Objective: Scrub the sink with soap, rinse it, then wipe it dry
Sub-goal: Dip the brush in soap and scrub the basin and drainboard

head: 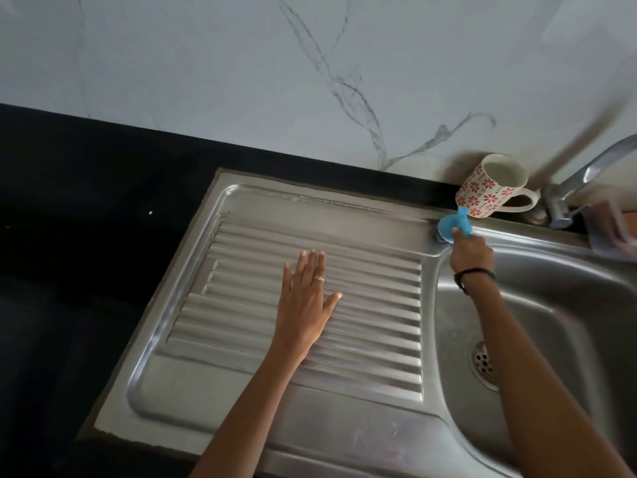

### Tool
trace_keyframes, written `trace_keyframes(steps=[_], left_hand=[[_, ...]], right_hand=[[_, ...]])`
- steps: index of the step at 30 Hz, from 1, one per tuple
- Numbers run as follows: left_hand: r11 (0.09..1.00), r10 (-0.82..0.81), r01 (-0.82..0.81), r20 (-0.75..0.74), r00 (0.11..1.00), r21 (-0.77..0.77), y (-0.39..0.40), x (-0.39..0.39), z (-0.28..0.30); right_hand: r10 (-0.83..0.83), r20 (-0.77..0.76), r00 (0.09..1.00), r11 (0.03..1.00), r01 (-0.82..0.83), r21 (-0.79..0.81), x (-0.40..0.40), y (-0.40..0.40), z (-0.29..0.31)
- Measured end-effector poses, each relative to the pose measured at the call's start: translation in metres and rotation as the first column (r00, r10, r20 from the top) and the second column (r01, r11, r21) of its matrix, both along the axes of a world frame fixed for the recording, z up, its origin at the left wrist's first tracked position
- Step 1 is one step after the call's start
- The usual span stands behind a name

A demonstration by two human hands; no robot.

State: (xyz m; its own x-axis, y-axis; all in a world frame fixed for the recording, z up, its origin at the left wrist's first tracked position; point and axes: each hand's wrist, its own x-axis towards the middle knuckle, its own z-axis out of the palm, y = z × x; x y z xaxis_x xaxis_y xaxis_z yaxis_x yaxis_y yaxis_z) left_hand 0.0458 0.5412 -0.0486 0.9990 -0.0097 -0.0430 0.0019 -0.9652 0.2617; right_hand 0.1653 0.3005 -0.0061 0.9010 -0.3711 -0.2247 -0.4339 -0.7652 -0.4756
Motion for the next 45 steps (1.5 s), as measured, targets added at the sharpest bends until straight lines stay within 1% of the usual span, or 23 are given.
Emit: trace_keyframes(steps=[1,2,3,4,7,10,12,14,16,19,20,22,23,26,27,30,32,34,36,38,42,44,45], left_hand=[[1.0,-0.011,0.011,0.017,1.0,0.004,-0.004,0.001,0.001],[1.0,-0.021,0.021,-0.006,1.0,0.013,-0.007,0.002,0.001],[0.999,-0.026,0.027,-0.025,0.999,0.024,-0.01,0.002,0.0],[0.999,-0.029,0.03,-0.027,0.999,0.04,-0.012,0.003,-0.003],[0.998,-0.027,0.029,-0.028,0.999,0.063,-0.017,0.001,-0.008],[0.999,-0.007,0.007,-0.001,1.0,0.035,-0.016,-0.004,-0.01],[0.999,0.01,-0.01,0.011,1.0,0.04,-0.014,-0.006,-0.011],[0.998,0.018,-0.018,0.011,1.0,0.06,-0.012,-0.009,-0.012],[0.997,0.023,-0.023,-0.002,1.0,0.077,-0.012,-0.007,-0.017],[0.998,0.03,-0.029,-0.024,0.999,0.053,-0.02,-0.005,-0.017],[0.999,0.031,-0.03,-0.023,0.999,0.032,-0.024,-0.005,-0.017],[0.999,0.035,-0.035,-0.003,0.999,0.005,-0.031,-0.007,-0.016],[0.999,0.039,-0.039,0.006,0.999,0.005,-0.034,-0.008,-0.015],[0.997,0.044,-0.046,0.023,0.999,0.067,-0.039,-0.011,-0.01],[0.995,0.053,-0.056,0.039,0.998,0.088,-0.041,-0.012,-0.01],[0.996,0.072,-0.07,-0.044,0.996,0.056,-0.053,-0.017,-0.008],[0.994,0.041,-0.037,-0.043,0.998,0.1,-0.069,-0.024,-0.011],[0.988,0.02,-0.009,-0.069,0.997,0.153,-0.087,-0.033,-0.013],[0.988,0.009,-0.001,-0.052,0.999,0.155,-0.103,-0.037,-0.013],[0.988,0.01,-0.007,-0.015,1.0,0.151,-0.115,-0.037,-0.016],[0.991,0.047,-0.043,-0.028,0.999,0.123,-0.136,-0.031,-0.01],[0.992,0.064,-0.058,-0.053,0.997,0.109,-0.148,-0.027,-0.007],[0.993,0.062,-0.057,-0.048,0.997,0.105,-0.155,-0.025,-0.007]], right_hand=[[-0.036,-0.011,0.999,0.999,0.036,0.037,0.001,0.006,0.003],[-0.036,0.002,0.999,0.997,0.036,0.069,0.002,0.019,0.004],[0.008,0.011,1.0,0.995,-0.009,0.1,0.003,0.037,0.001],[0.097,0.017,0.995,0.988,-0.098,0.118,0.004,0.059,-0.002],[0.359,-0.003,0.934,0.925,-0.355,0.14,0.012,0.124,-0.005],[0.422,-0.006,0.907,0.882,-0.409,0.236,0.02,0.161,0.008],[0.449,0.012,0.893,0.868,-0.44,0.229,0.019,0.152,0.01],[0.443,-0.014,0.896,0.881,-0.433,0.193,0.014,0.117,0.004],[0.424,-0.044,0.905,0.905,-0.42,0.073,0.008,0.066,-0.002],[0.252,-0.057,0.966,0.968,-0.253,-0.001,0.003,-0.018,0.001],[0.224,-0.041,0.974,0.973,-0.226,-0.044,0.002,-0.039,0.003],[0.169,-0.015,0.986,0.984,-0.169,-0.051,0.0,-0.063,0.004],[0.147,-0.014,0.989,0.988,-0.147,-0.04,-0.002,-0.064,0.002],[0.185,-0.042,0.982,0.982,-0.186,-0.032,-0.007,-0.033,0.001],[0.201,-0.038,0.979,0.979,-0.201,0.014,-0.007,-0.018,0.001],[0.341,-0.012,0.94,0.934,-0.338,0.117,-0.001,0.039,0.007],[0.432,-0.029,0.901,0.891,-0.422,0.169,0.005,0.066,0.009],[0.513,-0.034,0.858,0.846,-0.498,0.19,0.005,0.076,0.007],[0.52,-0.033,0.854,0.839,-0.503,0.209,0.001,0.056,0.006],[0.473,-0.017,0.881,0.865,-0.46,0.201,-0.001,0.009,0.002],[0.22,-0.044,0.974,0.968,-0.213,0.131,0.002,-0.097,0.001],[0.173,-0.041,0.984,0.983,-0.17,0.076,-0.001,-0.117,0.002],[0.164,-0.035,0.986,0.983,-0.161,0.084,-0.003,-0.116,-0.001]])
